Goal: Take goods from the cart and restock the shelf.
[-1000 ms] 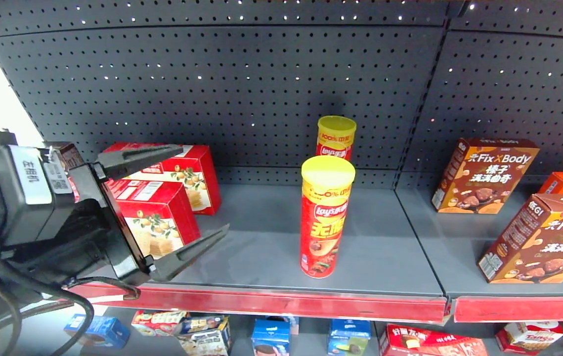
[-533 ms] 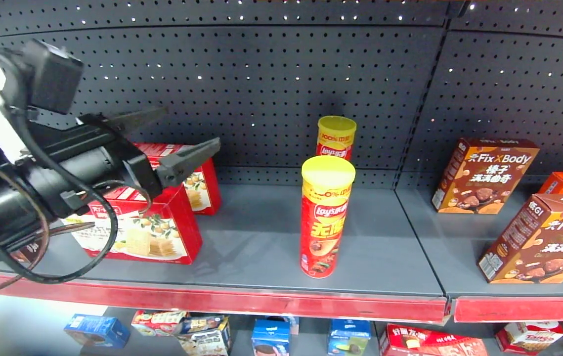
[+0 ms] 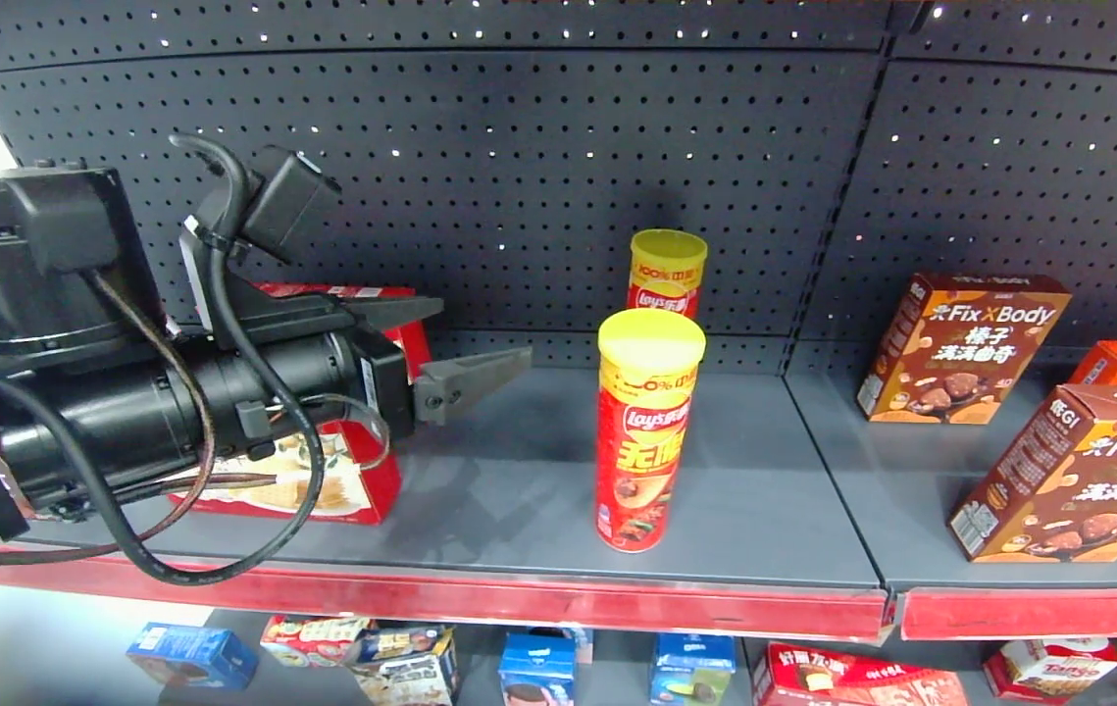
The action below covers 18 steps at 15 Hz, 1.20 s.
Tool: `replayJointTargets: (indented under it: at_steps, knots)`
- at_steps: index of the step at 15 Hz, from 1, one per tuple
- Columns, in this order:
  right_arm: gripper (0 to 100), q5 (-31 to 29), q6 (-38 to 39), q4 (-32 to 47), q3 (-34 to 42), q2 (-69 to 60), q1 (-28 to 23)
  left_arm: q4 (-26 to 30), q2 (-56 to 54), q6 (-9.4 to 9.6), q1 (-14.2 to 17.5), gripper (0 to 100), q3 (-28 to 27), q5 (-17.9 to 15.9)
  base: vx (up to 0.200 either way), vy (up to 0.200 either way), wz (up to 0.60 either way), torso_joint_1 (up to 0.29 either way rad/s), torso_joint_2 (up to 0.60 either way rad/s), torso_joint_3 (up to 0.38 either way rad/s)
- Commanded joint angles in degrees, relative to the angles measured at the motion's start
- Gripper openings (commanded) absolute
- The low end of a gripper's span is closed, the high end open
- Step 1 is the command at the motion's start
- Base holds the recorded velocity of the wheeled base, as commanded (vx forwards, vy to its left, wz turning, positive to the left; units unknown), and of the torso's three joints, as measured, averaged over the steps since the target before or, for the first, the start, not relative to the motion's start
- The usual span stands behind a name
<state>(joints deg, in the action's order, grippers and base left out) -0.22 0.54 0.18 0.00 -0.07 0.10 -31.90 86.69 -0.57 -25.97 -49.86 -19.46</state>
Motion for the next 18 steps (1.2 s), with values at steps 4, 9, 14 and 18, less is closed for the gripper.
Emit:
replayJointTargets:
  at_steps: [4,9,14,18]
  knots:
    - [100,0.04,-0.01,-0.01,0.0,0.07,-0.01,-0.09,6.04,-5.05,-0.75,100,-2.79,-0.14,0.0,0.0,0.0,0.0,0.0,0.0]
    - [100,0.04,-0.01,-0.01,0.0,0.07,-0.01,0.17,9.03,-8.92,-0.66,100,-2.17,-0.14,0.0,0.0,0.0,0.0,0.0,0.0]
    - [100,0.04,-0.01,-0.01,0.0,0.07,-0.01,2.46,11.31,-8.66,-0.84,100,0.2,3.99,0.0,0.0,0.0,0.0,0.0,0.0]
    - [100,-0.04,-0.01,-0.01,0.0,0.07,-0.01,2.64,11.57,-8.39,-1.19,100,2.57,5.04,0.0,0.0,0.0,0.0,0.0,0.0]
